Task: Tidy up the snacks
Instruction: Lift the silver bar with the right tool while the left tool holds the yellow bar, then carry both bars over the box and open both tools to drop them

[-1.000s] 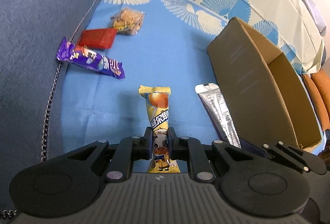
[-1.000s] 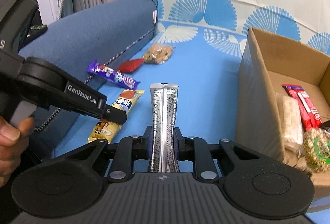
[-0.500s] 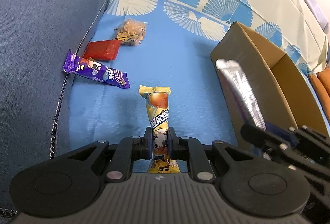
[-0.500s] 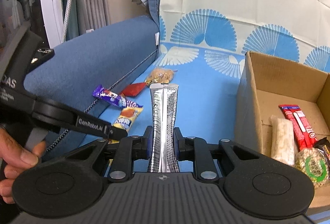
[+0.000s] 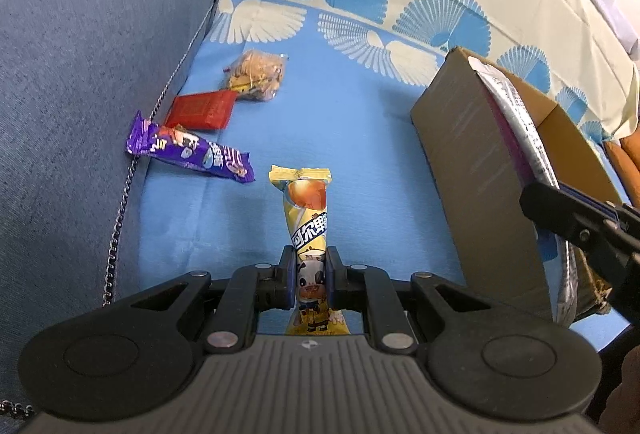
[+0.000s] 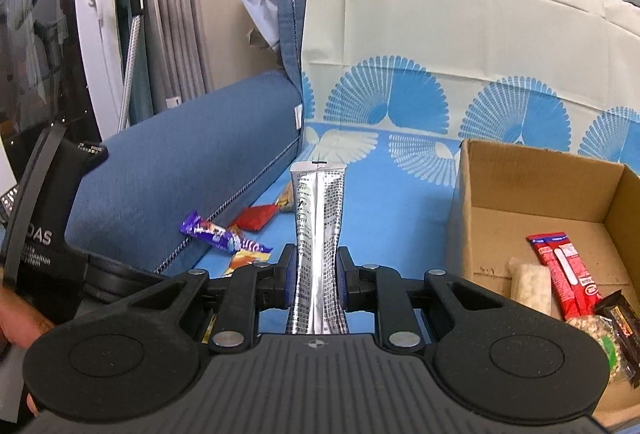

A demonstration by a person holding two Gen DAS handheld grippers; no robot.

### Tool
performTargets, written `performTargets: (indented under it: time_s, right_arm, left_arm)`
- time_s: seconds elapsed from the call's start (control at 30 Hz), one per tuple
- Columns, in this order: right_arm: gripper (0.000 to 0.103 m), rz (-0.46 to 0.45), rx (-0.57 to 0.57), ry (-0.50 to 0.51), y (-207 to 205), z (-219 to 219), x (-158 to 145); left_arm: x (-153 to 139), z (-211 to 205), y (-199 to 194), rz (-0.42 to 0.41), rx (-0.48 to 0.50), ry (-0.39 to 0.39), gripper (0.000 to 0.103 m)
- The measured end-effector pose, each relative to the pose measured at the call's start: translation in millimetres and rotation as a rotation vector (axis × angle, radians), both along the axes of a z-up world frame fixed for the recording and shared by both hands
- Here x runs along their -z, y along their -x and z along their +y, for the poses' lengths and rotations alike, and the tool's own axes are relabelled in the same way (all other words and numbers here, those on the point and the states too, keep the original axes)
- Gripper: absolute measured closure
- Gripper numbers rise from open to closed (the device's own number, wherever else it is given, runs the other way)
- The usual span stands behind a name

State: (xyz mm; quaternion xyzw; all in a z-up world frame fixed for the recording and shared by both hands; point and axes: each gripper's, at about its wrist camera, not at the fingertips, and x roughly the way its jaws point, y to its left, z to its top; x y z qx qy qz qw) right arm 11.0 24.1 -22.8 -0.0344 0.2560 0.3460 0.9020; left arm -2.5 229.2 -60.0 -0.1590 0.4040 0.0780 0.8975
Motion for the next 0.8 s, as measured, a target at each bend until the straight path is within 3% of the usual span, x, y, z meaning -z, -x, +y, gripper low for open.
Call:
performTargets:
  time_s: [0.3,0.5,0.8]
  right_arm:
    - [0.082,-0.075,0.053,-0.048,-6,-15,-18]
    - [0.082,-0.092,0.161,-0.099,-23,-39,-29]
    - [0.082,-0.121,0.448,-0.159,-53,-95,-39]
  left_arm:
    - [-18,-3,11,-0.118,-0.047,-0.055,0.088]
    - [-42,-20,3,-0.166,-0.090,-0.080,0.088]
    - [-92,-99,-40,-0.280,0.054,-0.095,0.088]
